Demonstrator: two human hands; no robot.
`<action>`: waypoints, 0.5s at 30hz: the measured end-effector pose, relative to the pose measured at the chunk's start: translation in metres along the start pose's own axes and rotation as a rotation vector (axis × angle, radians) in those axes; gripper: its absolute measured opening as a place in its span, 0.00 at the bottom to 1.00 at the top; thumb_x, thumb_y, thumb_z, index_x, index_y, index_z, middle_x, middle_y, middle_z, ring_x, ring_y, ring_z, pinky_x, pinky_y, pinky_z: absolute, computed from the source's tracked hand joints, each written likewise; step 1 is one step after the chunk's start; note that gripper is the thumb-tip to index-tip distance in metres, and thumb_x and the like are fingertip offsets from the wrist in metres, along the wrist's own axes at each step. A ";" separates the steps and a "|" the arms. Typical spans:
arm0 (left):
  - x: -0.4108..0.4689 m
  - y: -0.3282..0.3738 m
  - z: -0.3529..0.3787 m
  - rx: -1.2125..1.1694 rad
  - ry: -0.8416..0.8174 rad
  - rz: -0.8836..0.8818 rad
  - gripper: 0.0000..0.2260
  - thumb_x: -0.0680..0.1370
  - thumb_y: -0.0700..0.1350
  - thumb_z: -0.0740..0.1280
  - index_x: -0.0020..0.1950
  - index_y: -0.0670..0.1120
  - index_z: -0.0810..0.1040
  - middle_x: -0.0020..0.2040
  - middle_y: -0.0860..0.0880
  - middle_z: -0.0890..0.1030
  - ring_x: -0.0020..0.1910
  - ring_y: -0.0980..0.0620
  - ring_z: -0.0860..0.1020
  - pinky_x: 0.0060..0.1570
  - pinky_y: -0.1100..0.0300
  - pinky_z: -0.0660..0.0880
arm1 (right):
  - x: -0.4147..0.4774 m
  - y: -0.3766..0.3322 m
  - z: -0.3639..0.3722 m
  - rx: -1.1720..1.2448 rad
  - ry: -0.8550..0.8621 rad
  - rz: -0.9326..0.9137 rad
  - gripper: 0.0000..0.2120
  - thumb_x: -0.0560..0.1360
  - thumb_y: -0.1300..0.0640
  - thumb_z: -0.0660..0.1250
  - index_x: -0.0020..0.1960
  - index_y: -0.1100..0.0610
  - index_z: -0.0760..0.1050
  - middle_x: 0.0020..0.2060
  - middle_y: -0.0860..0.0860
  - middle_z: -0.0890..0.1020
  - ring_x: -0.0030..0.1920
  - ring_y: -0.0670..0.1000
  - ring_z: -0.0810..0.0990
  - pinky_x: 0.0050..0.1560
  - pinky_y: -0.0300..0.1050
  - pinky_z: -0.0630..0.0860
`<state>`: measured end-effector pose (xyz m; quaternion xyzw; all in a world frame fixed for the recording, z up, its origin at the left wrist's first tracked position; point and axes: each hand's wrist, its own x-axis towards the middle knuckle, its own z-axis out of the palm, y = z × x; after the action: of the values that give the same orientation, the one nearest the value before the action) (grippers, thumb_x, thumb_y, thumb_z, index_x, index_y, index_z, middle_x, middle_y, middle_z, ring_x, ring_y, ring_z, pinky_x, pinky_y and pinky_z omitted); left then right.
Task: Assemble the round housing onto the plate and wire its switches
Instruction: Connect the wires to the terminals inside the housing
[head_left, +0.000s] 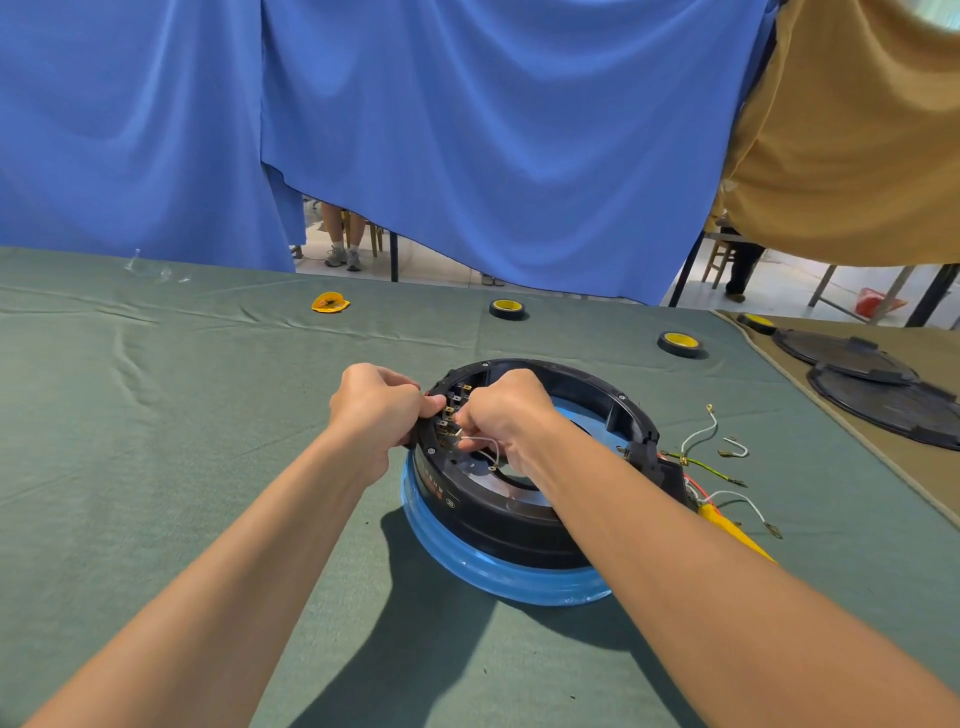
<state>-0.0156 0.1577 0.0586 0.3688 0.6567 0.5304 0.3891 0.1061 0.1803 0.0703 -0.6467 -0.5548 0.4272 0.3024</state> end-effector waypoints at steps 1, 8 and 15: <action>0.000 0.000 0.001 -0.001 0.003 0.000 0.11 0.70 0.34 0.77 0.46 0.40 0.78 0.47 0.39 0.82 0.44 0.42 0.84 0.49 0.46 0.82 | 0.001 0.001 0.001 -0.003 0.006 -0.009 0.08 0.73 0.66 0.69 0.51 0.65 0.79 0.40 0.56 0.83 0.33 0.52 0.84 0.42 0.46 0.83; 0.001 -0.001 0.001 -0.003 0.010 -0.018 0.09 0.70 0.34 0.77 0.46 0.38 0.80 0.45 0.39 0.83 0.42 0.43 0.83 0.48 0.49 0.82 | 0.004 -0.002 0.003 -0.026 0.017 -0.041 0.08 0.73 0.65 0.70 0.51 0.66 0.80 0.40 0.57 0.83 0.36 0.53 0.85 0.44 0.51 0.84; -0.003 0.000 0.000 0.029 0.003 -0.002 0.11 0.71 0.36 0.77 0.49 0.39 0.79 0.47 0.40 0.83 0.44 0.43 0.84 0.50 0.49 0.82 | -0.002 0.000 -0.002 -0.062 -0.006 -0.055 0.10 0.74 0.63 0.70 0.54 0.64 0.79 0.46 0.57 0.83 0.36 0.51 0.85 0.39 0.44 0.83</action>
<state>-0.0142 0.1555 0.0591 0.3729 0.6652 0.5210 0.3834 0.1076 0.1783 0.0721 -0.6392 -0.5862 0.4031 0.2920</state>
